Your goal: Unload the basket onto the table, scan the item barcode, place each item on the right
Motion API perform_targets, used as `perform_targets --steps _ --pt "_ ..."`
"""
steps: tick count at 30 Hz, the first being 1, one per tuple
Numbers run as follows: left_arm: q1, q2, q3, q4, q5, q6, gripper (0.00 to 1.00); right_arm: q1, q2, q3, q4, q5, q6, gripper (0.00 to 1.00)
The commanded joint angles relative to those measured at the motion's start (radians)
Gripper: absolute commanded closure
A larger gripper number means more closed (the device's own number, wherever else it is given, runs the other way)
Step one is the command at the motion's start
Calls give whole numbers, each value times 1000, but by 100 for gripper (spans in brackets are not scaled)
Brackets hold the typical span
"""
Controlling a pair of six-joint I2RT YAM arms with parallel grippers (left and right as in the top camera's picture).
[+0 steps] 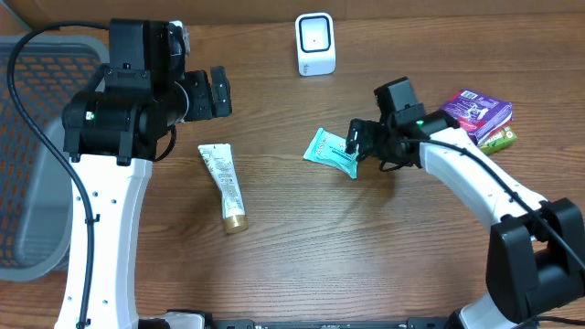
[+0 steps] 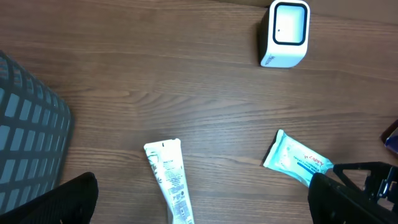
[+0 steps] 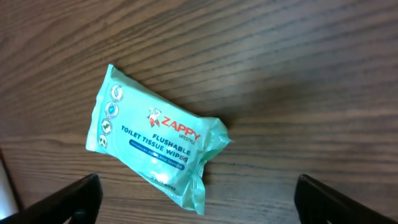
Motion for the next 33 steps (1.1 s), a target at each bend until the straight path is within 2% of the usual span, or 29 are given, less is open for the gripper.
perform_targets --steps 1,4,9,11,13,15,22,25,33 --pt "-1 5 14 4 7 13 0 -2 18 16 -6 -67 82 0" --pt "-1 5 14 3 7 13 1 -1 33 11 -30 -79 317 0" --pt "-1 5 14 3 7 13 1 12 37 -28 8 -92 536 0" --pt "-1 5 14 4 7 13 0 16 37 -40 35 -92 538 0" --pt "-1 5 14 3 7 13 1 21 37 -57 76 -92 542 7" --pt "-1 5 14 3 7 13 1 30 37 -85 111 -92 597 9" --pt "-1 5 14 3 7 13 1 72 37 -173 190 -89 694 13" --pt "-1 5 14 4 7 13 0 74 38 -197 220 -76 706 21" --pt "-1 5 14 3 7 13 1 74 38 -247 340 -8 722 26"
